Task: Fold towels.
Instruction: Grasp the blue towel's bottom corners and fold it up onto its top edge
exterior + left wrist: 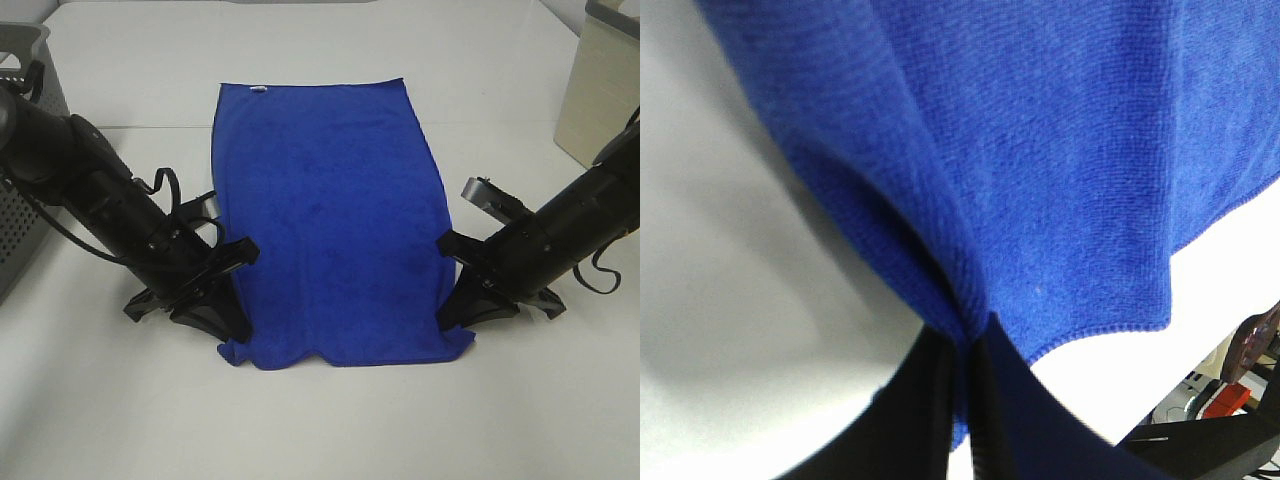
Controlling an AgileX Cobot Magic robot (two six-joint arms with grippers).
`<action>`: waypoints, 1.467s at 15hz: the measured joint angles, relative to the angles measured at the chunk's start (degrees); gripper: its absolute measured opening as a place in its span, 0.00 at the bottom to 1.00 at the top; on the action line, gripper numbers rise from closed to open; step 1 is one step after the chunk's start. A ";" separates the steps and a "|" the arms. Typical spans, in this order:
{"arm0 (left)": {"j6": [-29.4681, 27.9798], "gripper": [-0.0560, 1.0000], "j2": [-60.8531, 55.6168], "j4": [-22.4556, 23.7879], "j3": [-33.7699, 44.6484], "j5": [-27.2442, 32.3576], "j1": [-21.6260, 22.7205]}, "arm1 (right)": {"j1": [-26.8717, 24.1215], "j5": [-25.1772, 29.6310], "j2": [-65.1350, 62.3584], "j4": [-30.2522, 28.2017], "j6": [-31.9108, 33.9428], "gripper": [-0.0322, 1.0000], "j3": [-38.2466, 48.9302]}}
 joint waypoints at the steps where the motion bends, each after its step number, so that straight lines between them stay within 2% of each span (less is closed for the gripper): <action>1: 0.57 0.06 -0.17 0.11 0.00 0.11 0.00 | 0.00 0.06 -0.40 0.00 0.69 0.03 0.00; 4: 1.72 0.06 -3.15 3.61 2.23 -0.86 -0.23 | 0.00 0.40 -2.92 -4.07 2.86 0.03 0.92; 7: 3.15 0.06 -10.66 4.41 9.74 -2.35 -0.23 | 0.00 -0.29 -9.05 -10.08 6.07 0.03 5.90; 14: 2.58 0.06 -35.52 2.86 27.62 -1.89 -0.29 | 0.17 8.82 -35.07 -11.23 11.34 0.03 17.88; 17: 1.20 0.06 -42.17 2.75 28.65 -2.41 -0.29 | 0.17 10.66 -42.23 -12.95 14.38 0.03 18.68; 18: 1.20 0.06 -42.23 2.81 28.65 -5.44 -0.29 | 0.23 9.45 -42.69 -13.35 14.67 0.03 18.05; 20: 1.32 0.06 -40.85 3.38 28.48 -9.05 -0.29 | 0.40 7.22 -39.71 -13.98 14.67 0.03 13.75; 22: 2.18 0.06 -35.75 4.64 23.66 -12.61 -0.29 | 0.40 6.07 -32.60 -14.95 14.67 0.03 6.36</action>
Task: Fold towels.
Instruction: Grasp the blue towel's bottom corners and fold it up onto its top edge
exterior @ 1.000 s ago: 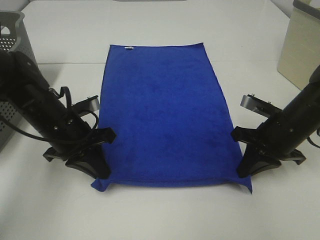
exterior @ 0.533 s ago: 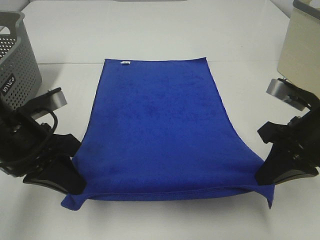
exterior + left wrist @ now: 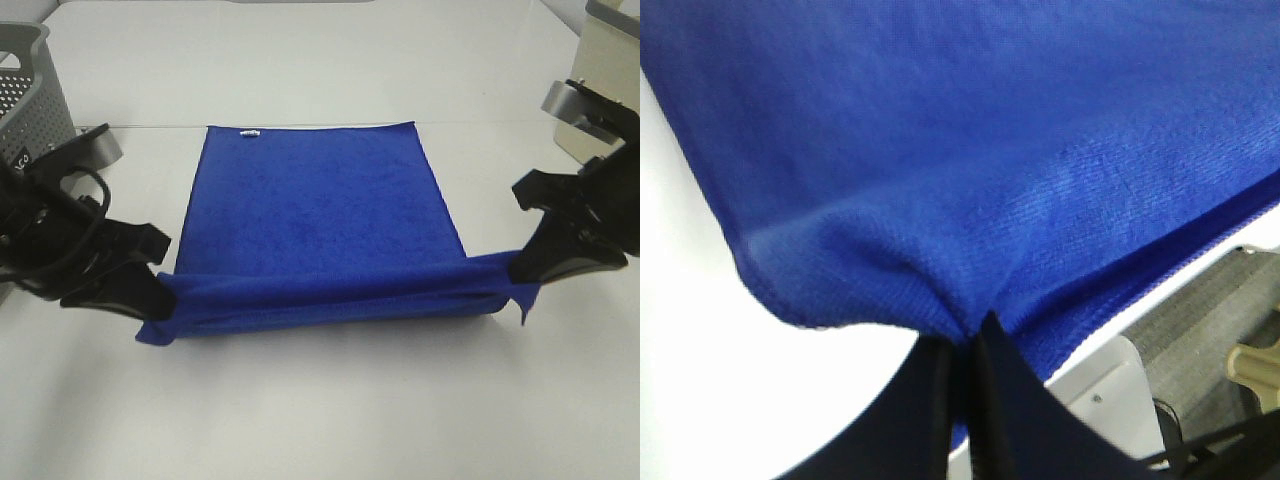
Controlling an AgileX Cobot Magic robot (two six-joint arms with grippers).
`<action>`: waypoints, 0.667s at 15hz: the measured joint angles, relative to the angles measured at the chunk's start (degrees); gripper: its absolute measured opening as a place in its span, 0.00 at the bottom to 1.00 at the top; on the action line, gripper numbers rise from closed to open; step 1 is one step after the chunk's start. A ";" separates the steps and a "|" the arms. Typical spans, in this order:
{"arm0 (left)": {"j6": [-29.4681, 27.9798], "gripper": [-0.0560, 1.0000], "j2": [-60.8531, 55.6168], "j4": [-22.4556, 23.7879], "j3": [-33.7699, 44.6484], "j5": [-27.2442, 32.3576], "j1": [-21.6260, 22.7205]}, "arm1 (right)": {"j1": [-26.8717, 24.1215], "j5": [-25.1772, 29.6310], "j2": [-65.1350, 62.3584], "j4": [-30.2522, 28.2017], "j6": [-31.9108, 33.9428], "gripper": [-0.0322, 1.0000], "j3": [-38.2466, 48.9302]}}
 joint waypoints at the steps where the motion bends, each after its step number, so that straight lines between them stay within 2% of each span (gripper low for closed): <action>1: 0.17 0.06 2.92 1.38 -3.67 -1.32 0.00 | 0.00 -0.80 4.13 -0.34 0.00 0.03 -3.78; 5: 0.29 0.06 15.07 5.10 -21.60 -3.84 2.46 | 0.00 -1.32 20.63 -1.78 -0.06 0.03 -24.75; 10: 0.29 0.06 30.31 6.30 -44.81 -1.03 6.47 | 0.00 0.92 38.39 -2.98 -0.06 0.03 -52.83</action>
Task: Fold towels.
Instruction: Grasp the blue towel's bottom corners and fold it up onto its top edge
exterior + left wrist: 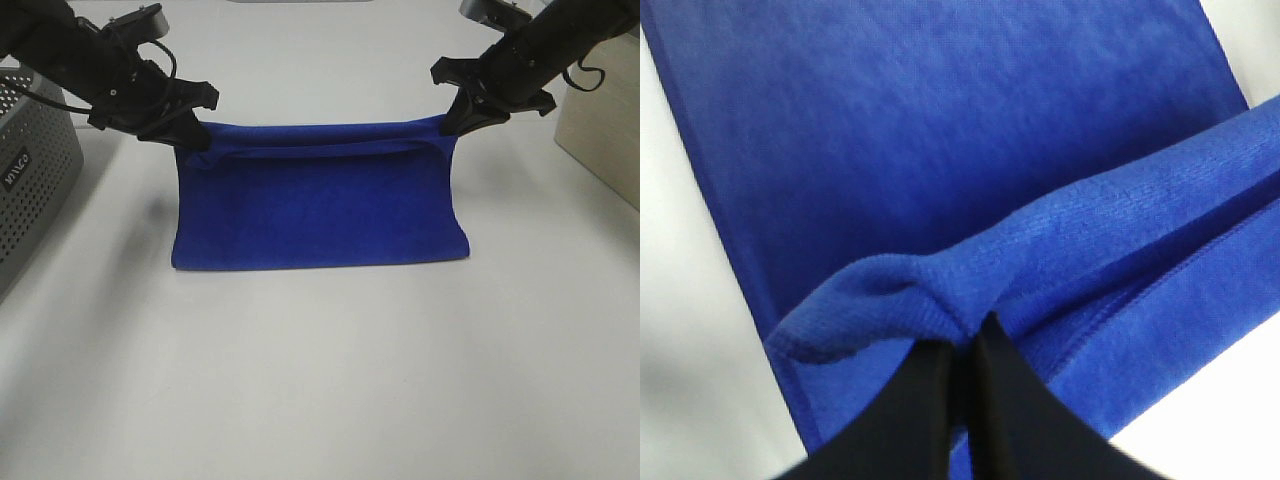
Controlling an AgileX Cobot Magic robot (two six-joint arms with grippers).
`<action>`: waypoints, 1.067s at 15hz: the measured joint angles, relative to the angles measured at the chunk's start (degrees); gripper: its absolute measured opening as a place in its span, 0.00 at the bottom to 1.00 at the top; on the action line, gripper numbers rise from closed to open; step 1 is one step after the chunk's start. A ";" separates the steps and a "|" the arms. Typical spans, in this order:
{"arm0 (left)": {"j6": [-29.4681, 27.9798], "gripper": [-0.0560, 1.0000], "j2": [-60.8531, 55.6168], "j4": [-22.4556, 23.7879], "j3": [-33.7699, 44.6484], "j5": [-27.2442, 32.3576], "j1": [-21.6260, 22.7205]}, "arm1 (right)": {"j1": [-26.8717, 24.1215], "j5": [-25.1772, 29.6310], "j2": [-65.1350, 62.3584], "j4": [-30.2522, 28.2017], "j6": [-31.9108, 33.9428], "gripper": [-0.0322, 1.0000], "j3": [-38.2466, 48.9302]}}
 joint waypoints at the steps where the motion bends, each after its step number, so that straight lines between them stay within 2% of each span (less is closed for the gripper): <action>1: 0.00 0.06 3.15 0.92 -4.01 0.40 0.17 | 0.00 0.80 3.90 -0.23 0.00 0.03 -5.79; 4: -0.17 0.06 11.52 2.06 -15.13 0.34 0.17 | 0.00 4.01 14.04 -2.69 0.06 0.03 -23.03; 7: -0.34 0.06 19.31 1.83 -25.04 -0.52 0.17 | 0.00 4.18 21.03 -5.04 0.97 0.03 -34.72; 13: -0.40 0.06 26.53 1.09 -35.81 -1.38 0.17 | 0.00 -1.38 24.47 -6.13 1.03 0.03 -36.15; 16: -0.63 0.10 30.08 0.34 -39.42 -2.06 0.17 | 0.00 -4.35 27.22 -5.16 1.03 0.04 -36.27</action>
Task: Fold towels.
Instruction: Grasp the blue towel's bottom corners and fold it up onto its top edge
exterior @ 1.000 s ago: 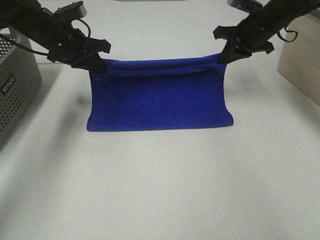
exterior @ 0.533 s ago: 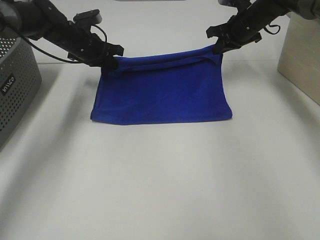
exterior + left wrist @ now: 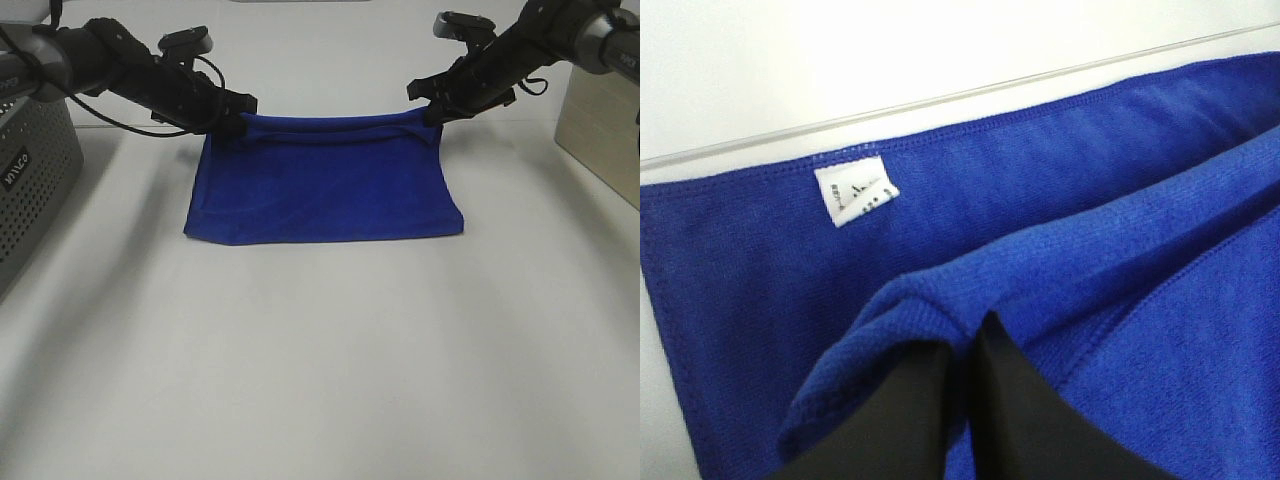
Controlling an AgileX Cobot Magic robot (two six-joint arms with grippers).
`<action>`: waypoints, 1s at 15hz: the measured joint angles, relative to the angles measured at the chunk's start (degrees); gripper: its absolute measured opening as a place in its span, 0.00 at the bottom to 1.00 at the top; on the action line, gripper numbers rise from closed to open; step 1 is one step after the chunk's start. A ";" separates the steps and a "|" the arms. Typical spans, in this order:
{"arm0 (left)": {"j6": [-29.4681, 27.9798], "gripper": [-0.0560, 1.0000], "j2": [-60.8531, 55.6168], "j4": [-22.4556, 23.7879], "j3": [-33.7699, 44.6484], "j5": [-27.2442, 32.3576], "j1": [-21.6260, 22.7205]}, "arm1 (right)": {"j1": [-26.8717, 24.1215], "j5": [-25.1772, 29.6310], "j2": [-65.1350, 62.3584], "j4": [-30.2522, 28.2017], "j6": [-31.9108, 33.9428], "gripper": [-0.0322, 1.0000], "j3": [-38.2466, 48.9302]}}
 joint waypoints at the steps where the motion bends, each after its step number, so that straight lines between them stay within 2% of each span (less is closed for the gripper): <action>1: 0.00 0.13 0.57 0.00 -0.23 -1.03 0.00 | 0.00 -0.23 0.46 0.57 0.00 0.07 0.00; 2: 0.00 0.16 1.03 -0.06 -0.52 -2.01 0.00 | 0.00 -0.40 0.57 0.80 -0.06 0.11 0.00; 4: 0.17 0.29 1.83 -0.06 -0.52 -4.07 0.00 | 0.00 -1.72 0.57 1.32 -0.06 0.29 -0.06; 6: 0.23 0.54 2.06 -0.06 -0.52 -5.96 0.00 | 0.00 -1.83 0.57 1.32 -0.06 0.52 -0.11; 7: 0.23 0.65 2.06 -0.06 -0.92 -6.65 0.00 | 0.00 -1.83 0.57 1.32 -0.06 0.59 -0.11; 8: 0.23 0.73 2.06 -0.06 -1.55 -6.36 0.06 | 0.00 -1.26 0.57 1.26 -0.06 0.62 -0.11; 10: -0.29 0.80 1.95 2.12 -4.30 -0.57 0.11 | 0.00 2.29 0.17 0.11 -0.06 0.64 -0.11; 11: -2.52 0.80 1.15 4.30 -5.73 3.90 0.11 | 0.00 5.27 -0.63 -0.97 -0.06 0.64 -0.11; 14: -12.83 0.81 -3.90 12.20 -6.93 21.77 0.11 | 0.00 17.99 -5.61 -5.67 2.64 0.64 -0.11; 15: -14.21 0.81 -4.93 13.46 -6.99 26.93 0.11 | 0.00 21.66 -7.10 -6.93 4.53 0.64 -0.11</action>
